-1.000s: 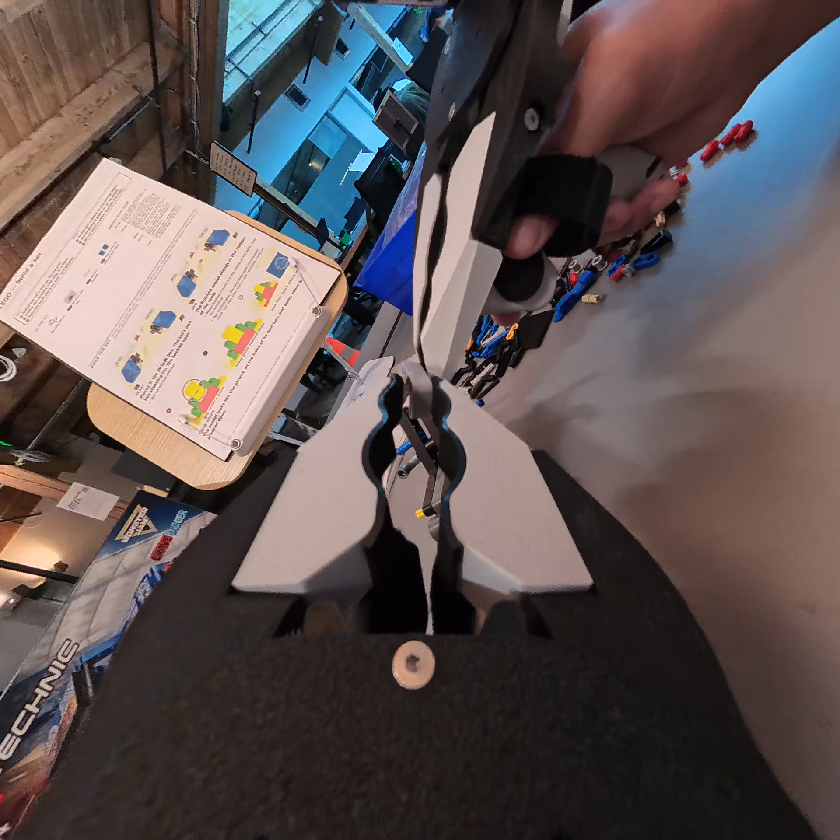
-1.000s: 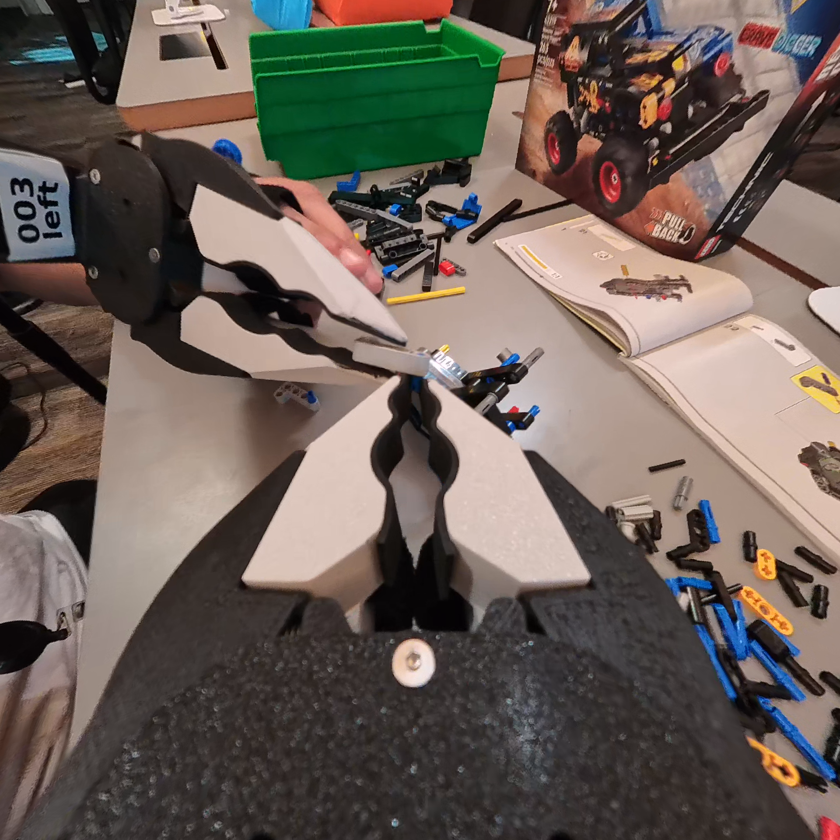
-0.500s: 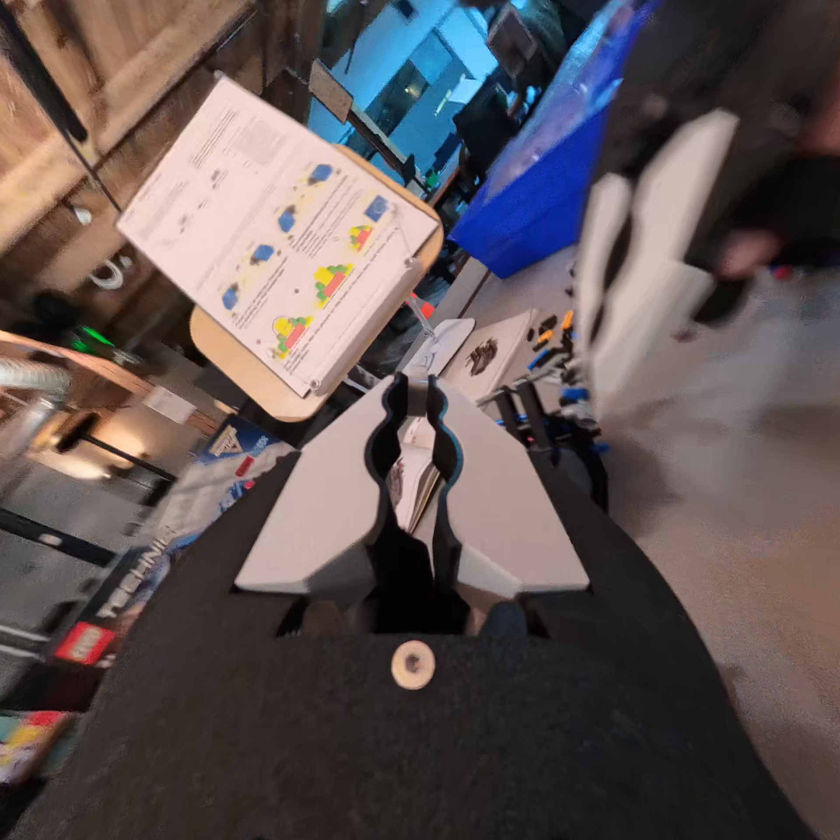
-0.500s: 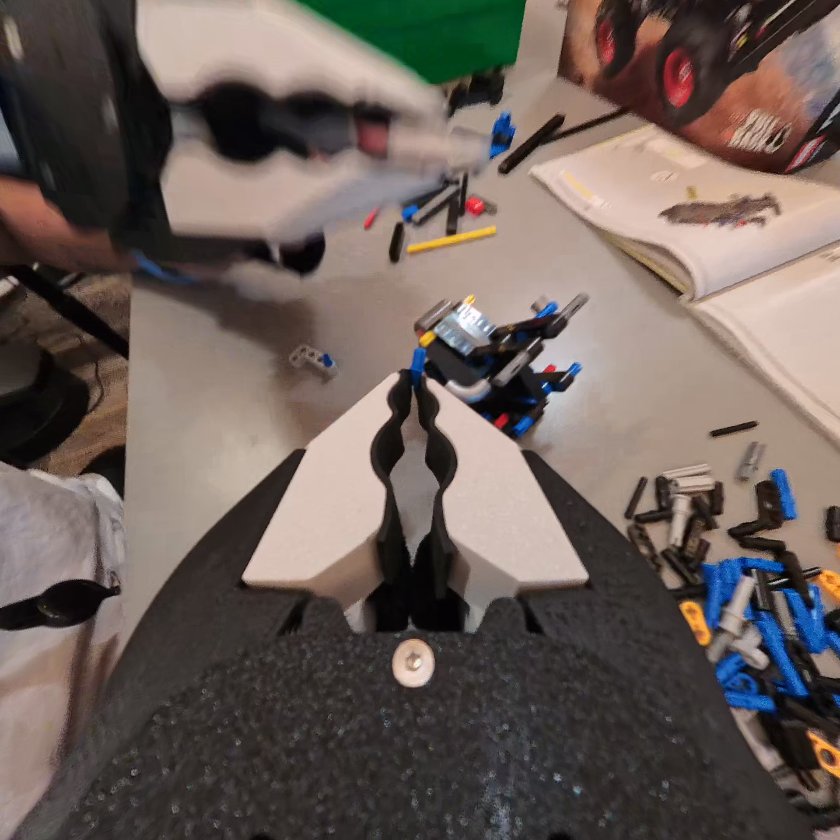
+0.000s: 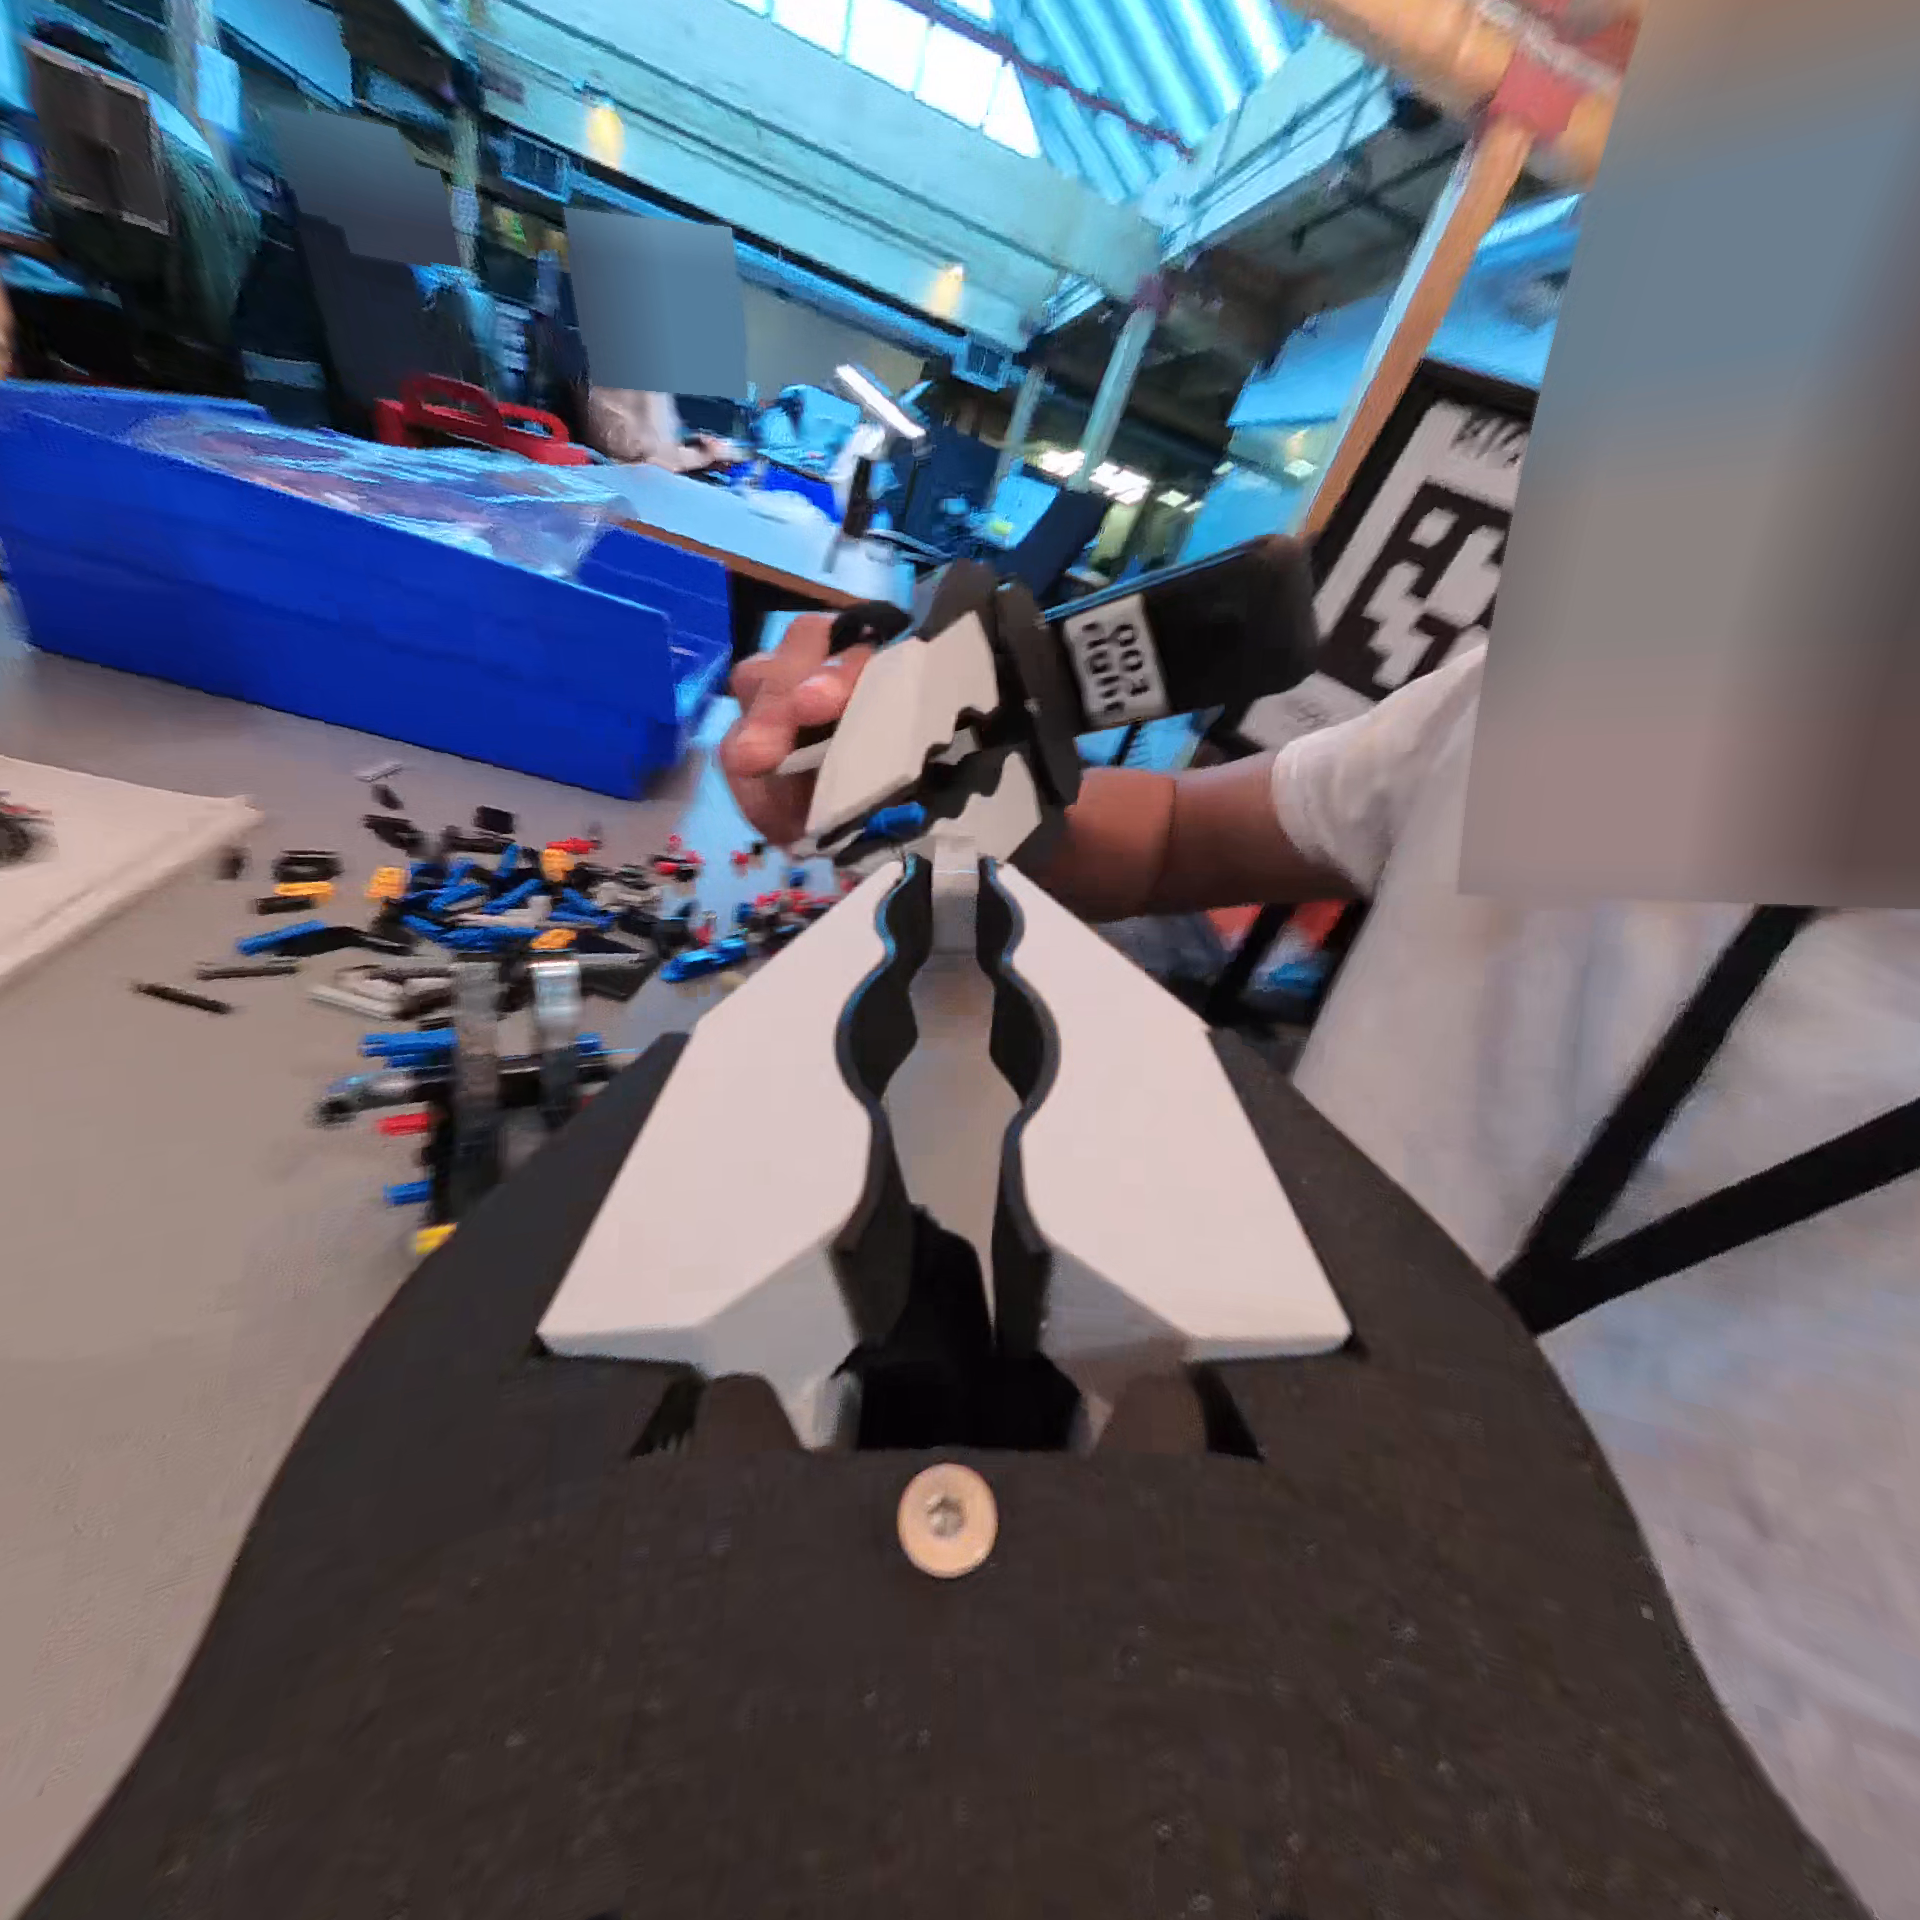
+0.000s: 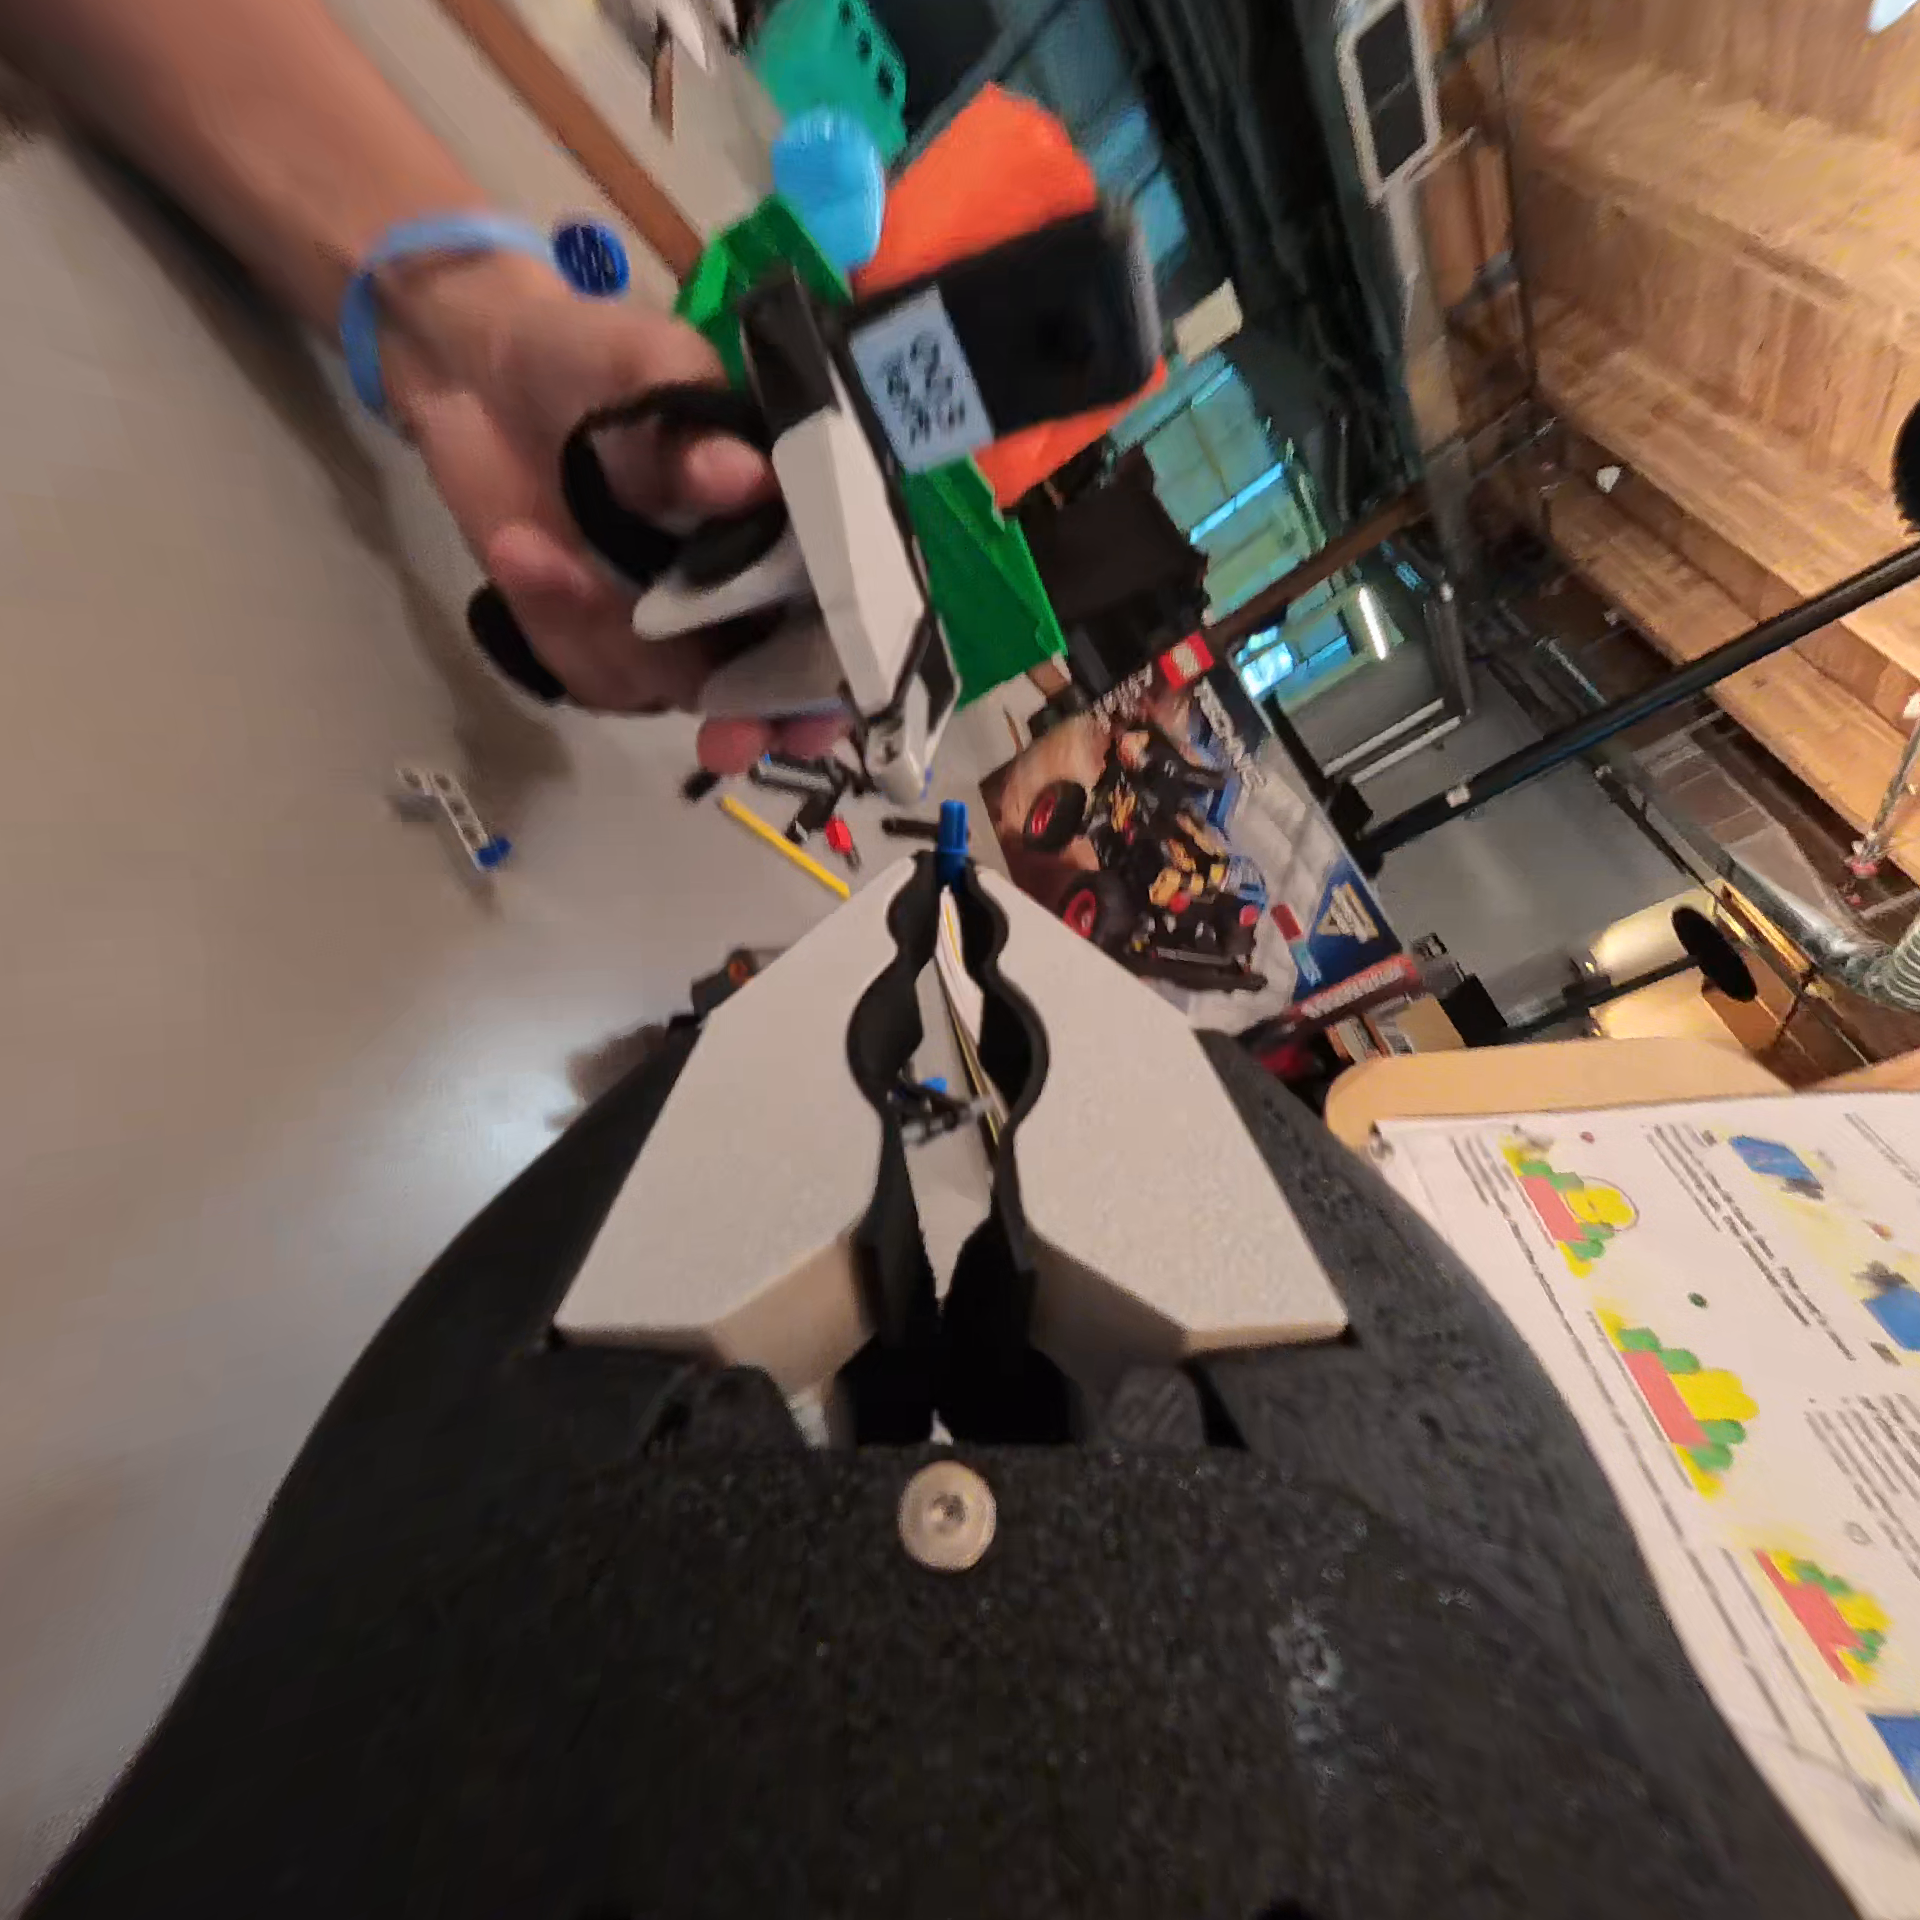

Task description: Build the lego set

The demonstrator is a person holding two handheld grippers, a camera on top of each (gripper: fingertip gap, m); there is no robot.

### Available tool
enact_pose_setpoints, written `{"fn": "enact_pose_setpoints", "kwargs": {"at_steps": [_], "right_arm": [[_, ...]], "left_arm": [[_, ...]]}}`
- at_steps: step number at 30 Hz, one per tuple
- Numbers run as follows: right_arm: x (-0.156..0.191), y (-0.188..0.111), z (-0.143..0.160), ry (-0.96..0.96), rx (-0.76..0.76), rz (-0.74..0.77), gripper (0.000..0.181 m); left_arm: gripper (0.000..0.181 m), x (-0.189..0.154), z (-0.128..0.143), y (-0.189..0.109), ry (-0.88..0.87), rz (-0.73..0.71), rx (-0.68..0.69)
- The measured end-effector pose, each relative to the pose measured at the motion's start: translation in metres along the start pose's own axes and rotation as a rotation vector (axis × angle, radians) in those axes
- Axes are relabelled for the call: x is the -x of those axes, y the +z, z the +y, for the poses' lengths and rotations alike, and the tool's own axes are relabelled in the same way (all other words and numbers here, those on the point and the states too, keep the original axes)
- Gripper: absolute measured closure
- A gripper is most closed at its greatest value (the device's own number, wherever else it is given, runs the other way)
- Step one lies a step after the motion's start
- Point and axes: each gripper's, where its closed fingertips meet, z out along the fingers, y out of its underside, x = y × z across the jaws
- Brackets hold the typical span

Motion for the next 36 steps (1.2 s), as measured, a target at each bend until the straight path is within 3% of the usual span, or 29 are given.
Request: {"fn": "enact_pose_setpoints", "kwargs": {"at_steps": [6,16,36], "right_arm": [[-0.007,-0.002,-0.019,-0.106,-0.072,0.074,0.178],[-0.001,-0.001,-0.023,-0.123,-0.078,0.055,0.178],[0.009,-0.001,-0.019,-0.012,-0.094,-0.058,0.178]], "left_arm": [[0.175,-0.014,-0.015,0.002,-0.203,0.131,-0.112],[0.175,-0.013,-0.020,-0.007,-0.336,0.226,-0.158],[0.175,-0.016,-0.007,0.001,-0.389,0.260,-0.093]]}}
